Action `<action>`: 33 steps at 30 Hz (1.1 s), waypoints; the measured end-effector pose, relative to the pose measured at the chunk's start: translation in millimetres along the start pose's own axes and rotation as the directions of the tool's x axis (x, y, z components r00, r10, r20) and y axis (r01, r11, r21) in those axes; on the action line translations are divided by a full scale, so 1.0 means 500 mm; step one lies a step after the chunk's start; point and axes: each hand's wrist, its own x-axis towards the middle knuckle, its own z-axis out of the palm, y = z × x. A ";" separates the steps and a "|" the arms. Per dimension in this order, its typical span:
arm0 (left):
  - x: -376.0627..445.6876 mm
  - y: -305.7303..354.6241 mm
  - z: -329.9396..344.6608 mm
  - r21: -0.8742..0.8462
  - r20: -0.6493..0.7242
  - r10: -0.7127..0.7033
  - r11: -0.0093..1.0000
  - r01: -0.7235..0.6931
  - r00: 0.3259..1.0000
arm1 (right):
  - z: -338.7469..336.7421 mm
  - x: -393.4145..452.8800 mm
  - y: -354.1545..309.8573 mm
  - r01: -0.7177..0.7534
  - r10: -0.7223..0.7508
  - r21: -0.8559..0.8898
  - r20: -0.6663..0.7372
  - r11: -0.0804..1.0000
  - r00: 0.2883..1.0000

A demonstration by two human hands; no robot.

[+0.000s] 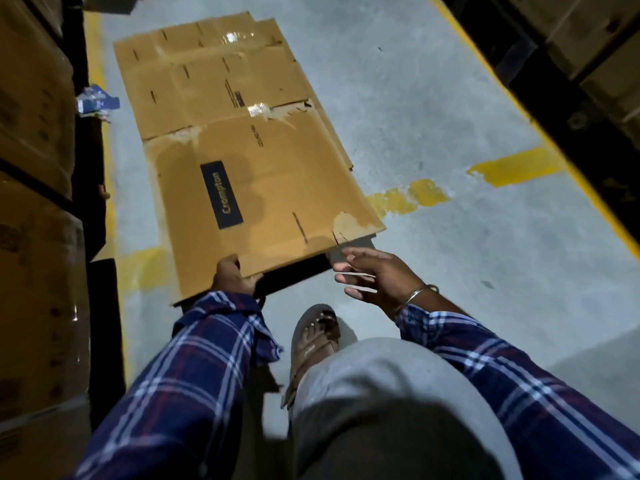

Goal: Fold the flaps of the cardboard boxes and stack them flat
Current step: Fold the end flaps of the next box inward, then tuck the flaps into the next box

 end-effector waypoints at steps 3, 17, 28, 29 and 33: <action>0.018 0.030 0.026 -0.042 -0.007 0.024 0.999 -0.024 1.000 | -0.028 -0.010 0.007 0.019 -0.019 -0.008 -0.004 1.000 1.000; -0.243 -0.023 0.150 0.652 0.537 -0.232 0.724 -0.225 0.811 | -0.134 -0.142 -0.051 0.184 -0.154 0.118 -0.224 0.976 0.962; -0.792 0.063 0.282 0.469 0.704 -0.529 -0.155 -0.869 0.474 | -0.294 -0.625 -0.156 0.519 -0.548 -0.176 -0.291 0.836 0.784; -0.843 0.041 0.287 0.413 0.712 -0.550 -0.175 -0.894 0.436 | -0.309 -0.675 -0.154 0.538 -0.581 -0.219 -0.293 0.814 0.759; -1.015 -0.088 0.294 0.215 0.711 -0.649 -0.164 -0.963 0.269 | -0.383 -0.874 -0.125 0.583 -0.680 -0.351 -0.344 0.733 0.647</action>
